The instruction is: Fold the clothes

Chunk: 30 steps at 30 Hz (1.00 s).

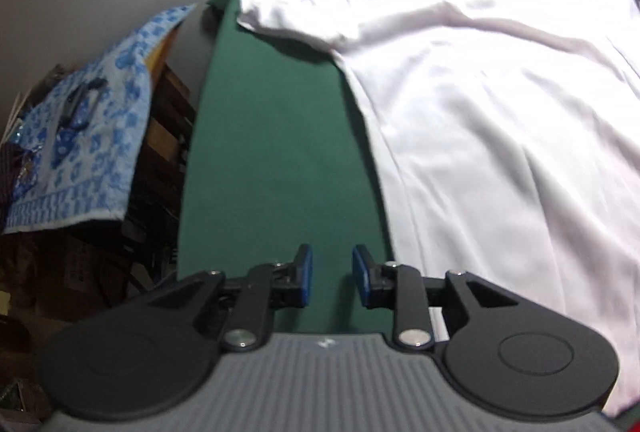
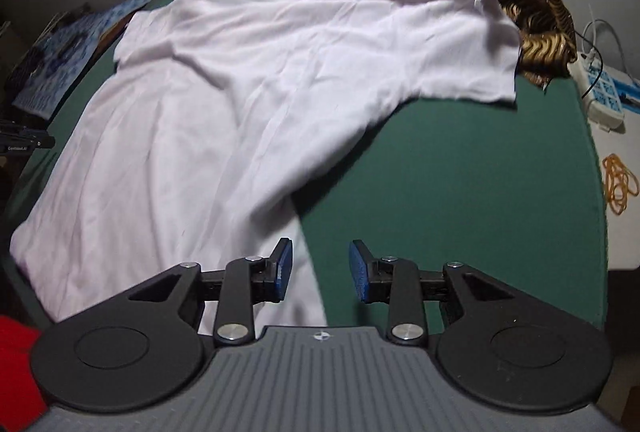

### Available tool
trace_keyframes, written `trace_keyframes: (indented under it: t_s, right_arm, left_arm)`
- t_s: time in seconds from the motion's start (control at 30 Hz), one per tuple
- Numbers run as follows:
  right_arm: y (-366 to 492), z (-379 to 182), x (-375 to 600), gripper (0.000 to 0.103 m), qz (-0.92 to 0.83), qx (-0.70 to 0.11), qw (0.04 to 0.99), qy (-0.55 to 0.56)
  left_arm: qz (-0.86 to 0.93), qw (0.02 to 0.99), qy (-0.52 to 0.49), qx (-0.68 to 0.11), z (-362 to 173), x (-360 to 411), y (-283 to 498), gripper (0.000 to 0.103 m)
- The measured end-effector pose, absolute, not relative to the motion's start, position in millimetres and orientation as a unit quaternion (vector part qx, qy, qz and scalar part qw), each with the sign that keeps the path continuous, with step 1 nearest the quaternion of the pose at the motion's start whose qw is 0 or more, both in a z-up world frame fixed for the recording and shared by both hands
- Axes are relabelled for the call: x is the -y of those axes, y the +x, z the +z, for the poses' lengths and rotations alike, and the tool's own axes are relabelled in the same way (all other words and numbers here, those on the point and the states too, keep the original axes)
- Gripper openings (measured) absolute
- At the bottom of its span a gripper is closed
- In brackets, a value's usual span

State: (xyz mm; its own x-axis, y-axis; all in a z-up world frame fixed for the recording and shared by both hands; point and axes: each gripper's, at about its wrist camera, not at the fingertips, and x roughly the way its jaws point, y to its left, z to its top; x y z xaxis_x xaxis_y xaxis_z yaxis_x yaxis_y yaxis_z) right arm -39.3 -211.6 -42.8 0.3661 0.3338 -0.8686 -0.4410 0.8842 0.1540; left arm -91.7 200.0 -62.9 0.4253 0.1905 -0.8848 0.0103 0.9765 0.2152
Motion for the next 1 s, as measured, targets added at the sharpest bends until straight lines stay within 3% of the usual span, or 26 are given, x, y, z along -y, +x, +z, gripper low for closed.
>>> trace_keyframes:
  t_s: [0.07, 0.17, 0.27, 0.33, 0.53, 0.6, 0.63, 0.67, 0.7, 0.73, 0.83, 1.0]
  right_arm:
    - [-60, -48, 214, 0.04, 0.227, -0.525, 0.819, -0.048]
    - [-80, -59, 216, 0.04, 0.203, -0.528, 0.823, -0.047]
    - [-95, -68, 218, 0.045, 0.163, -0.519, 0.837, -0.054]
    - [-106, -70, 221, 0.054, 0.153, -0.502, 0.85, -0.042]
    - [-128, -73, 235, 0.056, 0.104, -0.481, 0.871, -0.005]
    - [-134, -73, 235, 0.055, 0.104, -0.474, 0.874, -0.005]
    - [-137, -73, 233, 0.047, 0.106, -0.47, 0.876, -0.009]
    - [-139, -74, 231, 0.038, 0.108, -0.465, 0.879, -0.014]
    - [-141, -74, 230, 0.016, 0.109, -0.461, 0.88, -0.02]
    - [-141, -74, 230, 0.01, 0.11, -0.46, 0.881, -0.017]
    - [-140, -74, 235, 0.007, 0.109, -0.462, 0.88, 0.011]
    - [-140, -62, 253, 0.006, 0.15, -0.46, 0.863, 0.145]
  left_arm:
    - [0.04, 0.837, 0.09, -0.539, -67, -197, -120, 0.037]
    - [0.04, 0.841, 0.075, -0.533, -69, -198, -152, 0.061]
    - [0.028, 0.845, 0.05, -0.532, -69, -205, -171, 0.062]
    - [0.009, 0.846, 0.033, -0.531, -69, -205, -178, 0.063]
    - [-0.026, 0.85, 0.016, -0.526, -73, -191, -191, 0.063]
    - [-0.017, 0.853, 0.016, -0.521, -74, -185, -193, 0.055]
    - [-0.016, 0.854, 0.011, -0.519, -74, -183, -193, 0.049]
    - [-0.016, 0.856, 0.008, -0.517, -73, -180, -193, 0.032]
    - [-0.016, 0.856, 0.006, -0.517, -71, -177, -193, 0.01]
    - [-0.013, 0.857, 0.0, -0.516, -68, -177, -193, 0.002]
    - [-0.003, 0.858, -0.017, -0.514, -60, -177, -192, 0.0]
    - [0.012, 0.859, -0.046, -0.51, -46, -176, -191, 0.0]
